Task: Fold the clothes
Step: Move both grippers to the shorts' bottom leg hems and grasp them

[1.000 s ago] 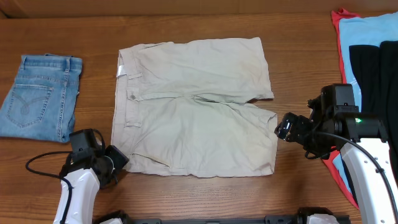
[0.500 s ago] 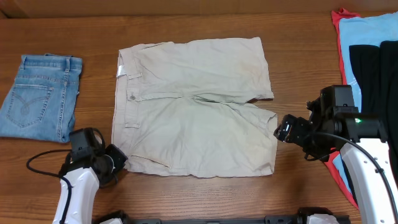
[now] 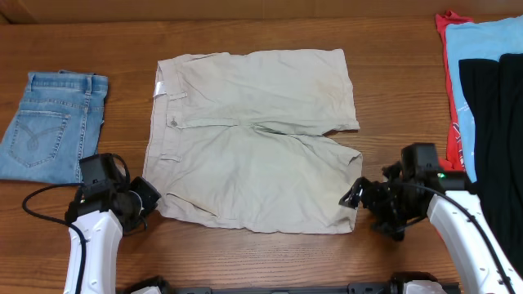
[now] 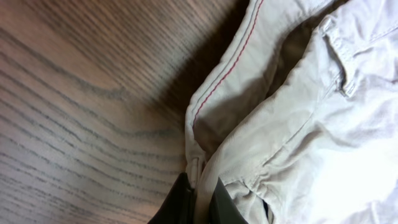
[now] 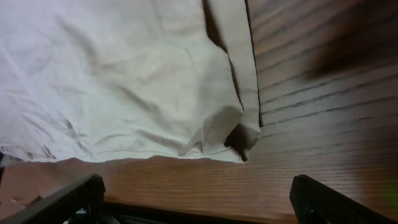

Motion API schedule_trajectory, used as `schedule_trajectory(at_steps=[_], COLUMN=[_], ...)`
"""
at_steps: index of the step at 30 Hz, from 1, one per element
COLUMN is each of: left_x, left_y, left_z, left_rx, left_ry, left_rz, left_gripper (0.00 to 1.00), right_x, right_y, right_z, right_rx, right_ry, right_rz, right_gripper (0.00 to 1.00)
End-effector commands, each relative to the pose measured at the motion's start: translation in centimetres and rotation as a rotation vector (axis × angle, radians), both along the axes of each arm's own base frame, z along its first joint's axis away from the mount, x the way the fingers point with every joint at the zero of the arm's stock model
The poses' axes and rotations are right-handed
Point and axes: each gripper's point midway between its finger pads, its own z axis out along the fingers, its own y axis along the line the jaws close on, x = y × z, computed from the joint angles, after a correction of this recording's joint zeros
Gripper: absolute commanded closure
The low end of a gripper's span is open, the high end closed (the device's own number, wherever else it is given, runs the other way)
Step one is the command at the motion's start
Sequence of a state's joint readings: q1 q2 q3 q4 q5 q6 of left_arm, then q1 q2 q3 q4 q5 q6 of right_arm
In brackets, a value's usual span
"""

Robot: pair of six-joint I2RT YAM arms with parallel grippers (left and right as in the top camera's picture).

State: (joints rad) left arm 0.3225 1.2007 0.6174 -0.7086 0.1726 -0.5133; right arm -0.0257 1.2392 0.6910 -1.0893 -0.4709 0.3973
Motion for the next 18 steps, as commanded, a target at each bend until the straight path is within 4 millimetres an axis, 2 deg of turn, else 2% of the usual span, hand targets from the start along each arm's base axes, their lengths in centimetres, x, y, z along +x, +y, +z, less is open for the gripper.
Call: schedule_trajectory(at_steps=[1, 5, 10, 18], left_x=[0.3, -0.2, -1.6, -2.0], left_y=[0.0, -0.2, -0.7, -0.8], left_z=[0.5, 0.3, -0.1, -0.2], left_rx=[-0.004, -0.012, -0.03, -0.024], left_ry=[-0.008, 0.016, 0.074, 0.084], left_rz=[-0.018, -0.018, -0.027, -0.057], left_gripper=[0.95, 0.96, 0.95, 0.96], right_x=[-1.4, -2.5, -2.7, -1.5], right_y=[0.8, 1.0, 1.0, 0.8], right_z=[-1.1, -2.2, -3.2, -4.8], right_rx=[0.054, 0.063, 0.065, 0.057], right_ry=[0.078, 0.111, 0.12, 0.081], right_rz=[-0.07, -0.084, -0.124, -0.207], right_gripper=[0.03, 0.06, 0.09, 0.3])
